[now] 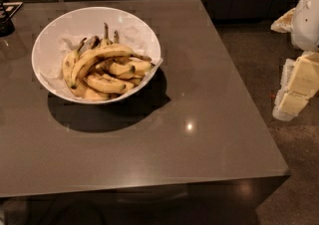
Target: Pick banana from white bowl
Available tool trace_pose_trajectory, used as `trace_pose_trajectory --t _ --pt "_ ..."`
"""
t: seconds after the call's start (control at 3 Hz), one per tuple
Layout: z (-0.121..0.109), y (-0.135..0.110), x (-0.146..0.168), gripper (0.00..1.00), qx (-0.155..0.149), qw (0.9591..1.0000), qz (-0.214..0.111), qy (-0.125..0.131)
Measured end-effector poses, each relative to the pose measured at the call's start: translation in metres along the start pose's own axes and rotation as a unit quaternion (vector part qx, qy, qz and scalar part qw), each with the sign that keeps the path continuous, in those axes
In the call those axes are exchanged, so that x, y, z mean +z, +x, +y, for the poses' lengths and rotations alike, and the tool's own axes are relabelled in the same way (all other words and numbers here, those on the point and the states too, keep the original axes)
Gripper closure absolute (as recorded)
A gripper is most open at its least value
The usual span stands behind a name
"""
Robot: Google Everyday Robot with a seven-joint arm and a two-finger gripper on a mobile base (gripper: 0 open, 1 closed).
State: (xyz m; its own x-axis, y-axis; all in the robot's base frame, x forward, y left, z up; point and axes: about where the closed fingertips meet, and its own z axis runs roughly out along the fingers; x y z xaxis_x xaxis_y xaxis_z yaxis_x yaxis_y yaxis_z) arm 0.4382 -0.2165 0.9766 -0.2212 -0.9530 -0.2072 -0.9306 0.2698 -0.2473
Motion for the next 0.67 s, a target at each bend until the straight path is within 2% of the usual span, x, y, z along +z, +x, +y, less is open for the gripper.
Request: trace_pose_trajectory --t 0.33,0.67 --pt "-0.001 -0.013 -0.005 0.0 -0.003 1.0 -0.002 0.007" --pt "-0.001 -0.046 -0.015 0.0 -0.051 0.9985 -0.015 0.016"
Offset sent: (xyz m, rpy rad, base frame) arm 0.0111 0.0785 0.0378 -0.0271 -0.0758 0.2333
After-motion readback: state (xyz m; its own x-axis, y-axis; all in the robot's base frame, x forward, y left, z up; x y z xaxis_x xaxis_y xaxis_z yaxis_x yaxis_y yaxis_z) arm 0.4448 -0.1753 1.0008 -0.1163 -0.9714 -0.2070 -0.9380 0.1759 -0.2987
